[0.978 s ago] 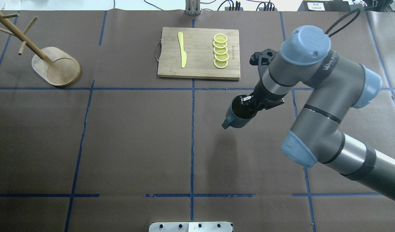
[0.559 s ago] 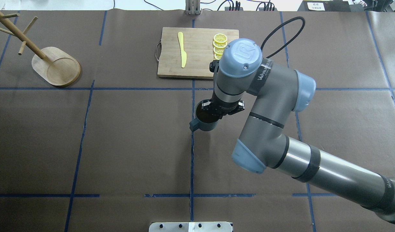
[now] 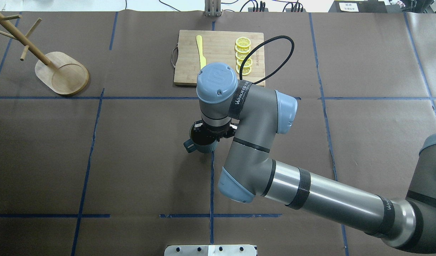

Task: Hang cup on storage rack
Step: 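Carry the teal mug with the right gripper to the table center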

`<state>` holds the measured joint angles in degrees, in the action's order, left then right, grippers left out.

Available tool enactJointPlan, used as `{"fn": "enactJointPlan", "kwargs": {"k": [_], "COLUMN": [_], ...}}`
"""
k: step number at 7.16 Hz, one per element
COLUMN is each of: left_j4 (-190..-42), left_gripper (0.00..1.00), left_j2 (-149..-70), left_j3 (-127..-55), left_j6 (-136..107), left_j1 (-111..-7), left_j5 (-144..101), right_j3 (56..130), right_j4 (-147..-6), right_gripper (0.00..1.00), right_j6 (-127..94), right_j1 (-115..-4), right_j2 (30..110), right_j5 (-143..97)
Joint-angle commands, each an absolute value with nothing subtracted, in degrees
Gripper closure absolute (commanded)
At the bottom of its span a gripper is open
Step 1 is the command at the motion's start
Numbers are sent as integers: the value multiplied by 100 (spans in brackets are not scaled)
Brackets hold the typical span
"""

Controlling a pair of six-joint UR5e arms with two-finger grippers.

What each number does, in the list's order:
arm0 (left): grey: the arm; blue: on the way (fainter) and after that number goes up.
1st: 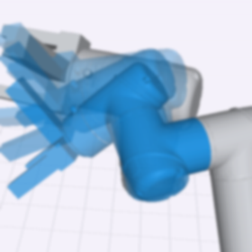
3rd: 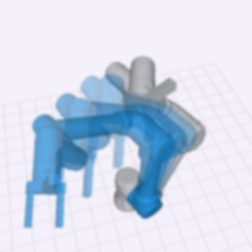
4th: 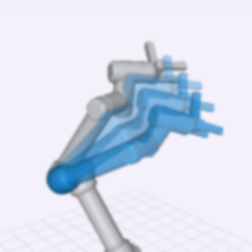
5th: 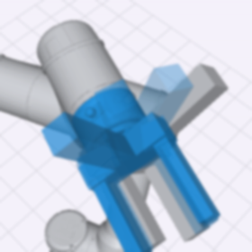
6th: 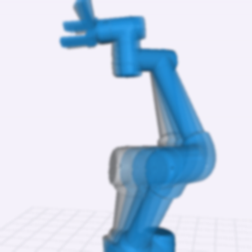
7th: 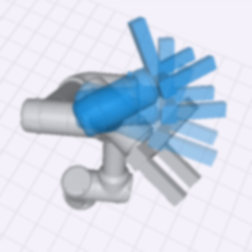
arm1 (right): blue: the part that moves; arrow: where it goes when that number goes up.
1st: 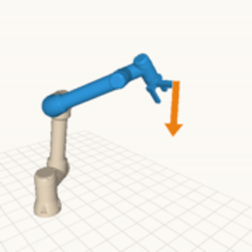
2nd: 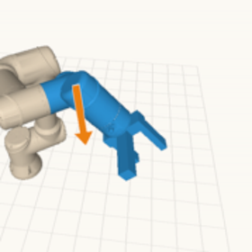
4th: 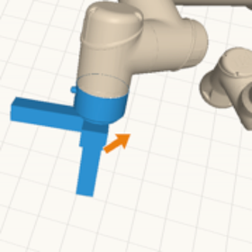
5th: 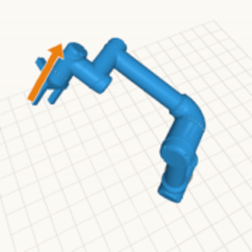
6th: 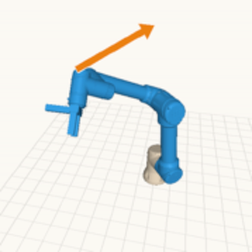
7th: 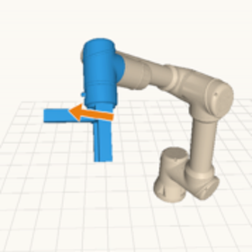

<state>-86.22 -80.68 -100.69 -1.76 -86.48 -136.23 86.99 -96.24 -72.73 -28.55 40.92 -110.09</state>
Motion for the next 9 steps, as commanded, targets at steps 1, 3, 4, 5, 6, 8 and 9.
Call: {"fn": "enactJointPlan", "kwargs": {"k": [1, 3, 4, 5, 6, 8, 9], "left_j4": [-8622, -8631, -8631, -8631, -8631, -8640, -8648], "left_gripper": [0, 0, 0, 0, 0, 0, 0], "left_j2": [-8068, -8068, -8068, -8068, -8068, -8068, -8068], "left_j3": [-10072, -10081, -10090, -10107, -10116, -10134, -10134], "left_j6": [-176, -176, -176, -176, -176, -176, -176], "left_j1": [-8648, -8648, -8648, -8648, -8648, -8648, -8648], "left_j5": [-13623, -13623, -13623, -13623, -13623, -13623, -13623], "right_j3": [8666, 8675, 8675, 8718, 8727, 9103, 9219], "right_j4": [-9624, -9624, -9624, -9615, -9607, -9598, -9606], "right_gripper": [100, 97, 54, 1, 0, 0, 0], "right_j6": [-7269, -7277, -7303, -7339, -7295, -7242, -7233], "right_j1": [-2848, -2848, -2848, -2830, -2830, -3065, -3302], "right_j2": [4148, 4210, 4253, 4271, 4263, 4263, 4280], "right_j5": [-11004, -11004, -10978, -10838, -10837, -11028, -11387]}}
